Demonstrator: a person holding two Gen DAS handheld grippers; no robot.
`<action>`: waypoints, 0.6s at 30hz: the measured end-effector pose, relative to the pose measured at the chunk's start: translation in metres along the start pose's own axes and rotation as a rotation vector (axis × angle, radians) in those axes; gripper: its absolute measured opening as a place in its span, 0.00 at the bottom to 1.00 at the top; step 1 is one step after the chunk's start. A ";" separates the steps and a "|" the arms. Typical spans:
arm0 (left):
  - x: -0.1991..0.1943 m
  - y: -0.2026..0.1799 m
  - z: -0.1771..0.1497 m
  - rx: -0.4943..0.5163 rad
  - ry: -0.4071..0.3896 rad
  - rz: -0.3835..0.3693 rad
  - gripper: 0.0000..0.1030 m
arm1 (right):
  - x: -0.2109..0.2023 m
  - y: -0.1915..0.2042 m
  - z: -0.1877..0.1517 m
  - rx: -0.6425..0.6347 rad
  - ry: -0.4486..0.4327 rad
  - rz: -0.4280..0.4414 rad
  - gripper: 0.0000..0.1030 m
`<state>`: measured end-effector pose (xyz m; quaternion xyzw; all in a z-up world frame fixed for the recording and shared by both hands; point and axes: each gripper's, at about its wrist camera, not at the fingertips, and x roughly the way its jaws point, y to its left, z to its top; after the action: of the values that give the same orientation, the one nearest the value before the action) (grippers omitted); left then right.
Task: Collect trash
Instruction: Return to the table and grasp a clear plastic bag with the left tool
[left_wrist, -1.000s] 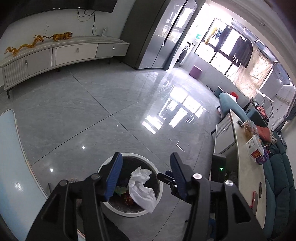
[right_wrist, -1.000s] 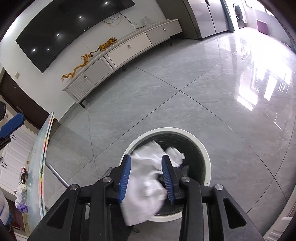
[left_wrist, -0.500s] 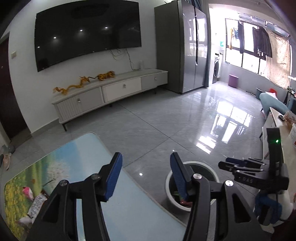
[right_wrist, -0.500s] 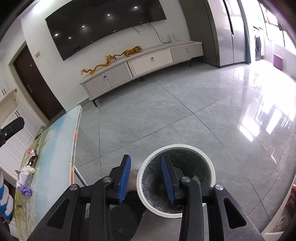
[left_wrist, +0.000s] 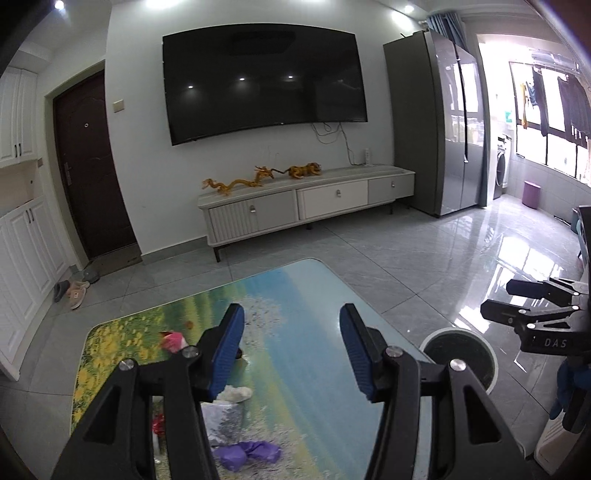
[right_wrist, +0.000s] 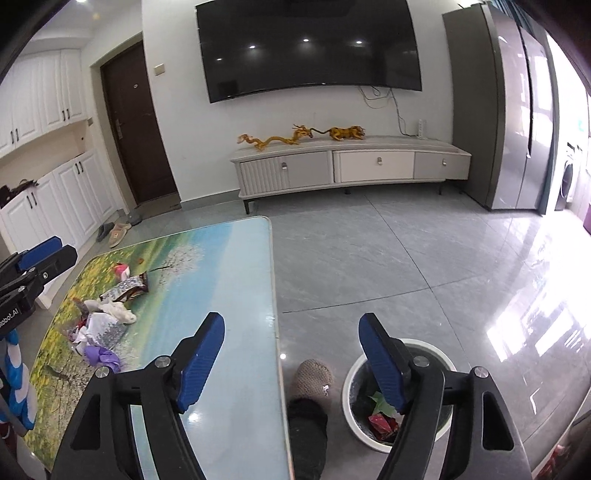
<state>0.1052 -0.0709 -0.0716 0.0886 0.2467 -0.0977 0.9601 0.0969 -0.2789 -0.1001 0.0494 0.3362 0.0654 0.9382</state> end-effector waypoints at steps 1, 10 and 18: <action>-0.004 0.007 -0.002 -0.005 -0.004 0.019 0.50 | 0.000 0.012 0.003 -0.021 0.003 0.007 0.74; -0.044 0.071 -0.031 -0.095 -0.018 0.138 0.51 | 0.005 0.097 0.015 -0.134 -0.013 0.093 0.94; -0.061 0.127 -0.058 -0.180 -0.007 0.198 0.51 | 0.013 0.154 0.020 -0.157 -0.026 0.149 1.00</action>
<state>0.0560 0.0735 -0.0762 0.0258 0.2410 0.0197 0.9700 0.1055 -0.1261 -0.0722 0.0014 0.3132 0.1607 0.9360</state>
